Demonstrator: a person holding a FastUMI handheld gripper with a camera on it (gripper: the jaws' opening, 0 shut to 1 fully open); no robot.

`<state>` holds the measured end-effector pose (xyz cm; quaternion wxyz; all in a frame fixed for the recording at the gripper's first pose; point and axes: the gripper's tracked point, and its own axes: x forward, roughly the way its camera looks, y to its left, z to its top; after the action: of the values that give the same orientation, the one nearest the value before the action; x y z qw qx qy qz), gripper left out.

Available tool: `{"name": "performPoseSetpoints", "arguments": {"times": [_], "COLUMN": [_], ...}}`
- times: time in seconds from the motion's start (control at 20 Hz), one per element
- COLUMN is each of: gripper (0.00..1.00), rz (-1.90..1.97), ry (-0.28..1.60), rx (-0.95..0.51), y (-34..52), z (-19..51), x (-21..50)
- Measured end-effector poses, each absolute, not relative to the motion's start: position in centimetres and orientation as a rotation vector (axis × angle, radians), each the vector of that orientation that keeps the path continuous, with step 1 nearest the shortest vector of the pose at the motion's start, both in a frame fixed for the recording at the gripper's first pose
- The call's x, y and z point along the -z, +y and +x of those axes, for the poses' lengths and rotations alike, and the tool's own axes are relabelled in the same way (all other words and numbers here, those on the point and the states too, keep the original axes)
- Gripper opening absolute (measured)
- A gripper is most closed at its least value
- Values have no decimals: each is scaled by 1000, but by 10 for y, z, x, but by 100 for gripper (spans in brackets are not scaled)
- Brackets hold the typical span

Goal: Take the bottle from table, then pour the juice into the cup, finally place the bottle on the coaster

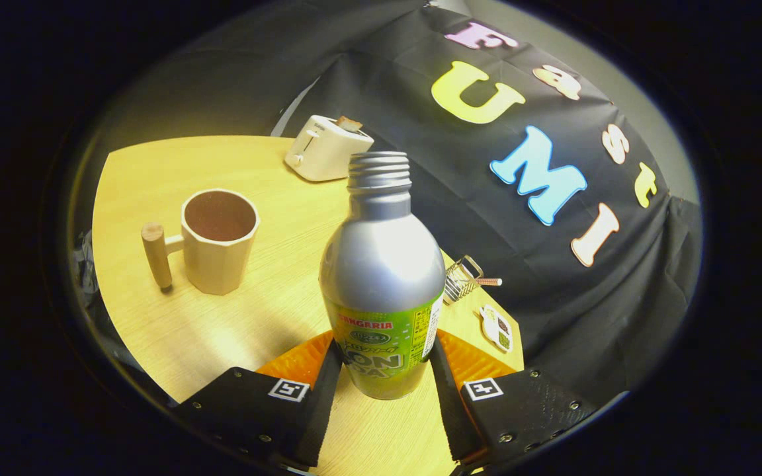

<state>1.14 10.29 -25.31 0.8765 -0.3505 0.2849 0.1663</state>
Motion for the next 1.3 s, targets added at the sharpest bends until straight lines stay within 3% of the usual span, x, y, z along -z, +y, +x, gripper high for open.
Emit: {"name": "performPoseSetpoints", "arguments": {"times": [1.3], "gripper": [71], "rz": [-1273], "ry": [666], "rx": [-485], "y": [139], "z": [23], "x": [269]}}
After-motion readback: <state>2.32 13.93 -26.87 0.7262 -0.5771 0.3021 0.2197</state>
